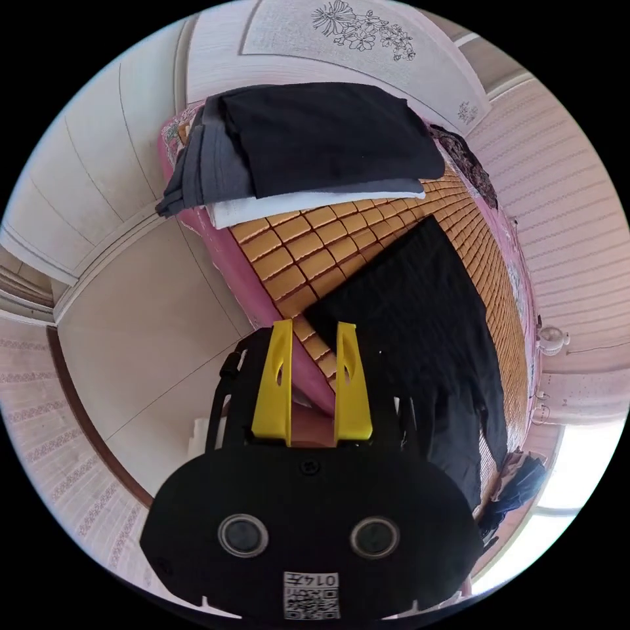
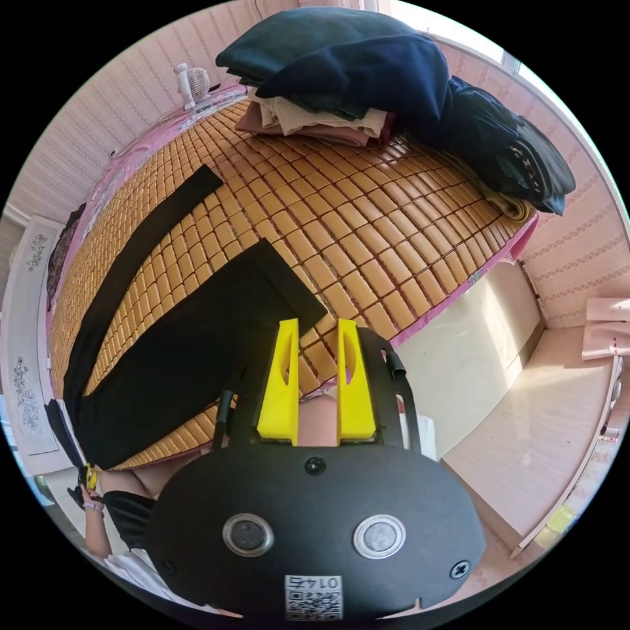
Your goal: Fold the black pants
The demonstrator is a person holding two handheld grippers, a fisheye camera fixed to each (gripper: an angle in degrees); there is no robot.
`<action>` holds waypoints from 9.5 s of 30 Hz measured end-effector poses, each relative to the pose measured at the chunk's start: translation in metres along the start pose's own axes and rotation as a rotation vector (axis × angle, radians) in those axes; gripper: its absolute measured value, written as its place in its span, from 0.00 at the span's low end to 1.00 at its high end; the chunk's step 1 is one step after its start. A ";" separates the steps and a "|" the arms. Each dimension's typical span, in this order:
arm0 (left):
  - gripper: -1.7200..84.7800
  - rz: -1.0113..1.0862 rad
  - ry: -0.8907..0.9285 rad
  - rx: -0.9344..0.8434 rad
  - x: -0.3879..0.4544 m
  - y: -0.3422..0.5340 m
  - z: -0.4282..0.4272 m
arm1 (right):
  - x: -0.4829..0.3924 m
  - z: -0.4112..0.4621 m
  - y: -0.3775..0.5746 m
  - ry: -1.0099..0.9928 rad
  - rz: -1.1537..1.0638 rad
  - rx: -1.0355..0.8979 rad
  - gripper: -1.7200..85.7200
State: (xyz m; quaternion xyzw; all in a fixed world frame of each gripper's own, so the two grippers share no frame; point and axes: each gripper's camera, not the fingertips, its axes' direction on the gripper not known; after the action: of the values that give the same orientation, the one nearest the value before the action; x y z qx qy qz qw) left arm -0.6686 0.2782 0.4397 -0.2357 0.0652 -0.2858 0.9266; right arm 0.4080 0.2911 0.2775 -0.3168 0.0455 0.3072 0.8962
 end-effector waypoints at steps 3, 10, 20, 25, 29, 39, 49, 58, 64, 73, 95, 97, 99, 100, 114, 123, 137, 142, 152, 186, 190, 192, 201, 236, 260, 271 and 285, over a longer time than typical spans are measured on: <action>0.07 0.099 -0.028 -0.027 0.011 0.001 -0.005 | -0.006 -0.004 0.003 0.036 0.011 -0.021 0.09; 0.03 0.182 -0.111 -0.020 0.013 0.016 -0.022 | -0.018 -0.015 0.018 0.049 -0.045 0.005 0.02; 0.02 0.384 -0.014 0.199 0.052 0.010 -0.109 | -0.040 -0.086 -0.012 -0.059 -0.236 0.217 0.02; 0.03 0.454 0.082 0.271 0.112 -0.032 -0.123 | -0.099 -0.093 -0.089 -0.024 -0.405 0.207 0.03; 0.05 0.180 0.258 0.321 0.130 -0.060 -0.095 | -0.137 -0.064 -0.163 -0.036 -0.297 0.137 0.05; 0.03 0.409 -0.028 0.020 0.200 -0.031 -0.012 | -0.160 0.008 -0.167 0.003 -0.298 0.020 0.15; 0.01 0.664 -0.394 -0.098 0.226 -0.006 0.000 | -0.149 -0.002 -0.126 0.014 -0.472 -0.053 0.06; 0.01 0.640 -0.284 -0.034 0.206 0.010 -0.036 | -0.087 -0.044 -0.041 -0.161 -0.402 -0.004 0.07; 0.01 0.820 -0.036 0.015 0.241 0.053 -0.070 | -0.082 -0.033 -0.036 -0.191 -0.351 -0.010 0.05; 0.01 1.098 0.207 -0.272 0.301 0.141 -0.037 | -0.071 0.000 -0.036 -0.317 -0.165 -0.061 0.09; 0.01 1.315 0.480 -0.480 0.337 0.198 0.025 | -0.133 0.030 -0.027 0.178 -0.322 0.099 0.08; 0.01 1.294 0.546 -0.468 0.329 0.194 0.020 | -0.119 0.038 -0.031 0.199 -0.211 0.049 0.09; 0.01 1.250 0.612 -0.417 0.309 0.175 0.008 | -0.124 0.036 -0.027 0.206 -0.187 0.069 0.09; 0.02 1.241 0.625 -0.405 0.302 0.169 0.005 | -0.138 0.035 -0.024 0.212 -0.206 0.101 0.08; 0.16 1.072 0.331 0.121 0.109 0.019 -0.069 | -0.634 0.101 0.051 -0.605 -1.356 -0.049 0.14; 0.20 1.119 0.306 0.154 0.068 -0.008 -0.051 | -0.819 0.173 0.125 -0.433 -1.654 -0.202 0.16; 0.08 1.444 0.543 0.073 0.090 -0.028 -0.070 | -0.866 0.110 0.119 -1.121 -2.164 -0.799 0.02; 0.03 1.263 0.421 -0.132 0.090 -0.045 -0.056 | -0.905 0.144 0.110 -0.984 -2.001 -0.774 0.02; 0.02 0.779 0.348 -0.335 0.096 -0.089 -0.025 | -0.956 0.194 0.164 -0.428 -1.919 -0.480 0.02; 0.07 0.931 0.318 -0.131 0.199 0.058 -0.085 | -0.666 0.152 0.072 -0.286 -1.222 -0.124 0.06; 0.08 1.041 0.355 -0.215 0.255 0.109 -0.056 | -0.688 0.168 0.085 -0.268 -1.320 -0.221 0.08; 0.08 1.087 0.368 -0.246 0.280 0.126 -0.045 | -0.685 0.161 0.090 -0.240 -1.377 -0.160 0.06; 0.08 1.185 0.197 -0.171 0.341 0.117 -0.035 | -0.659 0.141 0.071 -0.269 -1.262 -0.127 0.01; 0.02 1.077 0.064 -0.138 0.393 0.138 0.036 | -0.560 0.116 0.036 -0.328 -1.114 -0.063 0.01; 0.01 1.288 0.203 -0.365 0.408 0.238 0.037 | -0.574 0.095 0.047 -0.154 -1.389 -0.194 0.01; 0.01 1.275 0.213 -0.358 0.414 0.234 0.045 | -0.384 0.048 0.000 -0.214 -0.890 -0.010 0.01; 0.01 1.127 0.197 -0.297 0.401 0.198 0.025 | -0.138 0.059 -0.009 -0.025 -0.164 -0.141 0.15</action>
State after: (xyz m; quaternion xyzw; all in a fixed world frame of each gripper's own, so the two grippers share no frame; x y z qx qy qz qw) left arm -0.2311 0.2070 0.3738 -0.2641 0.3051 0.2421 0.8823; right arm 0.2952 0.2484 0.3672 -0.3779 -0.0135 0.2394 0.8943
